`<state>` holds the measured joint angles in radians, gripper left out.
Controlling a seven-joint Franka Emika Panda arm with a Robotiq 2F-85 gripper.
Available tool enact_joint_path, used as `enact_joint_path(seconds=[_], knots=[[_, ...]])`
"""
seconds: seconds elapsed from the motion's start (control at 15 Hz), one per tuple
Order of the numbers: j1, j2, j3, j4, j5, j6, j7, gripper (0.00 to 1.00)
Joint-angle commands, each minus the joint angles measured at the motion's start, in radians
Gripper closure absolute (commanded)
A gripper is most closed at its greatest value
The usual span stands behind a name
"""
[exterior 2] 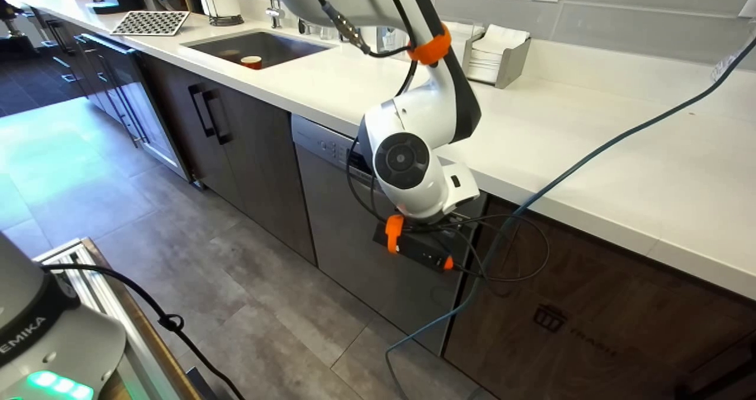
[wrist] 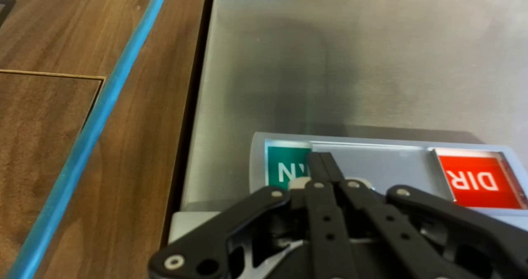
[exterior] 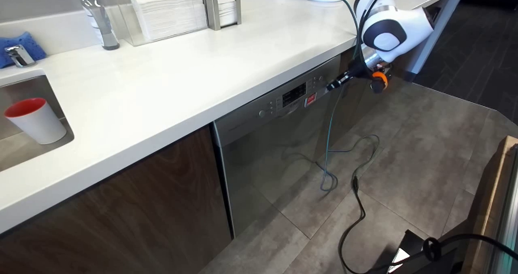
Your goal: Slide the green label on the dishwasher to the right
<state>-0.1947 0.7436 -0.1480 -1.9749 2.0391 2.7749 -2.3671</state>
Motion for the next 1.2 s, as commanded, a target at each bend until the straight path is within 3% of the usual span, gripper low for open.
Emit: enact_joint_path(seconds=[0.0, 1.13], knots=[[0.011, 0.003, -0.026, 0.047, 0.053, 0.031, -0.045, 1.0], [0.007, 0.035, -0.044, 0.101, 0.062, 0.031, -0.033, 1.0]])
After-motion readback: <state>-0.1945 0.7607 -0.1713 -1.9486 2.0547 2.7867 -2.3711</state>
